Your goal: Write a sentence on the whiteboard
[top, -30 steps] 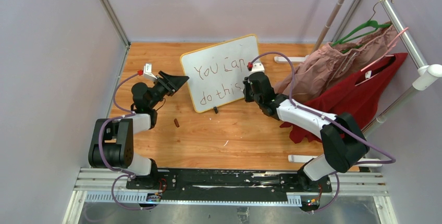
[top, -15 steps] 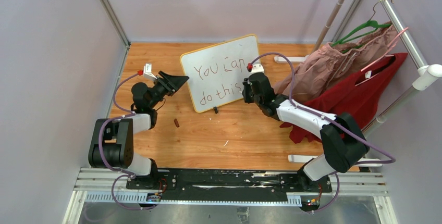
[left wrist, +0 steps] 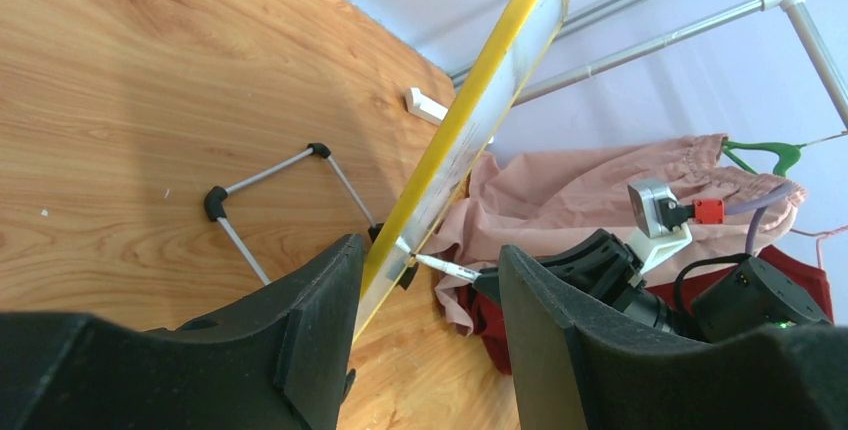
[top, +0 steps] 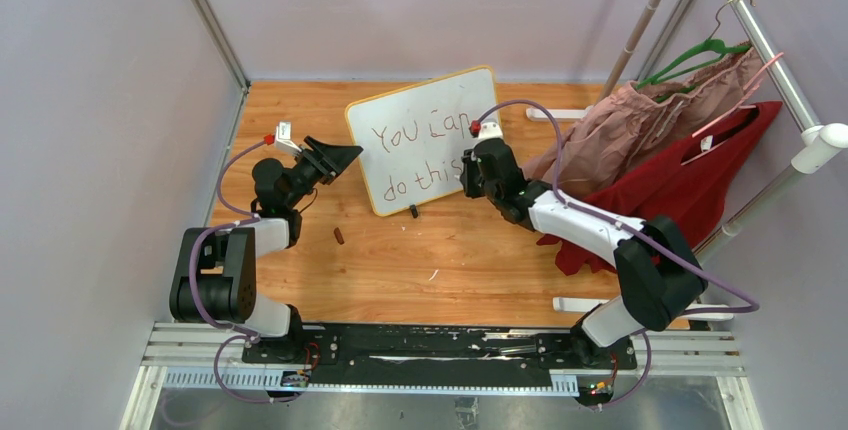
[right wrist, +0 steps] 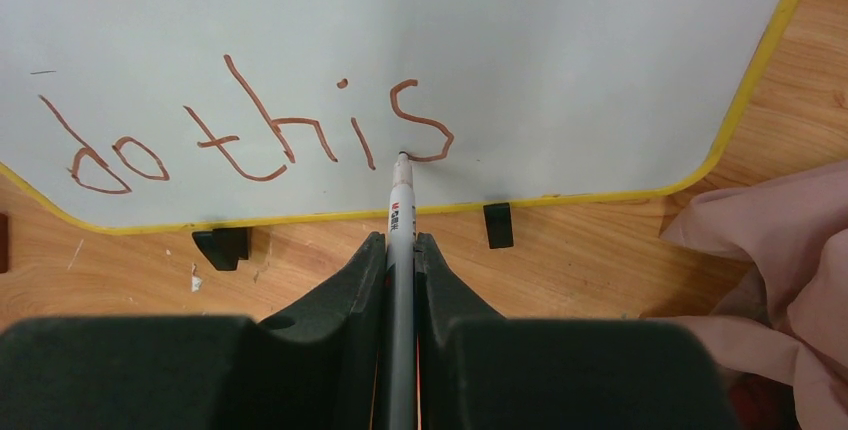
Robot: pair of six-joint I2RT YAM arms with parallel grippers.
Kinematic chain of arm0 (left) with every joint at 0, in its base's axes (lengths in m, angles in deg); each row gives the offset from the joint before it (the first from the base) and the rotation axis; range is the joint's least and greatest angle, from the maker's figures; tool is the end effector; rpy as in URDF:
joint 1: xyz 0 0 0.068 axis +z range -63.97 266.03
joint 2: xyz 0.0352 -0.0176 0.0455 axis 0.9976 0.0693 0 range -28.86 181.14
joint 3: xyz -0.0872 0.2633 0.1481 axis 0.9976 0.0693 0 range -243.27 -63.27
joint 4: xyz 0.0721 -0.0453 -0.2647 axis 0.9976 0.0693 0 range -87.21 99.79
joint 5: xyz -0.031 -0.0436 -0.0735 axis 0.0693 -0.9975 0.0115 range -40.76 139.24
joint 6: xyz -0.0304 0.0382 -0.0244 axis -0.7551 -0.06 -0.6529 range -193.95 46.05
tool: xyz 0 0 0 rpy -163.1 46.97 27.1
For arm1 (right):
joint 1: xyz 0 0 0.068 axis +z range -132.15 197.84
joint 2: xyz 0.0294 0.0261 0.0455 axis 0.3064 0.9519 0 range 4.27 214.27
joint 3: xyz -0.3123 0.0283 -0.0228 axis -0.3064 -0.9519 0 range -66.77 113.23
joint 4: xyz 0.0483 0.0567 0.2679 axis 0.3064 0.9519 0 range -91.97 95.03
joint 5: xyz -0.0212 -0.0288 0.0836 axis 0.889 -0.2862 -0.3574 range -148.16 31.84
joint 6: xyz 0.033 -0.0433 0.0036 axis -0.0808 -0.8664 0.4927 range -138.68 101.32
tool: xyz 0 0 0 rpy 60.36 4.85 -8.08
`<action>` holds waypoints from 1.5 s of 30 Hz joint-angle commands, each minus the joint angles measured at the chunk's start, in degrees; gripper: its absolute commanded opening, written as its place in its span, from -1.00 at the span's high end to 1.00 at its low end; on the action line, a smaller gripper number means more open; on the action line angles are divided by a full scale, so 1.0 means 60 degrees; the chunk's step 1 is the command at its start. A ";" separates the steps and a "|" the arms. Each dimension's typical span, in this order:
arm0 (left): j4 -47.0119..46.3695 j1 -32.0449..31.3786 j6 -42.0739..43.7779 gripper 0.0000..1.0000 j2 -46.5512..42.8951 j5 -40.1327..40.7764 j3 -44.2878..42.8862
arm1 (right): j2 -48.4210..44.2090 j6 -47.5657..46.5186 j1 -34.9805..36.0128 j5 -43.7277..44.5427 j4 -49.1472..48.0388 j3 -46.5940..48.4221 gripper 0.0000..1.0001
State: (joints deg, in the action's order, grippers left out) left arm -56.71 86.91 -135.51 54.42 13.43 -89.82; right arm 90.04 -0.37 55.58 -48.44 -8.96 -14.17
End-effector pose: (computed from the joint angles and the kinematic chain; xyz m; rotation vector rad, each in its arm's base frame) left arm 0.2822 -0.0170 0.2365 -0.3644 1.6455 -1.2913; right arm 0.2797 0.2086 0.2774 -0.2387 2.0358 0.4451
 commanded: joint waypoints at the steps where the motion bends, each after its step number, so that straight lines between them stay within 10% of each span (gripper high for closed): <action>1: -0.0424 -0.0056 0.0014 -0.14 -0.0184 -0.0126 0.0103 | 0.0034 0.0088 0.0137 -0.0114 0.0048 0.0345 1.00; 22: 0.0075 -0.0054 0.0367 -0.23 -0.0451 0.0133 0.0146 | -0.4100 -0.0708 0.0123 0.0130 0.0818 -0.1804 1.00; 45: 0.0043 -0.0049 0.0171 -0.26 -0.0527 0.0300 0.0249 | -0.2053 -0.0428 0.0091 0.1909 -0.1502 -0.1549 1.00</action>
State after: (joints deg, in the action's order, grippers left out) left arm -54.90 86.91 -134.44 52.41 14.96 -88.86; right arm 77.74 -3.26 55.73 -40.09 -14.22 -25.12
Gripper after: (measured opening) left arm 0.628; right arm 0.169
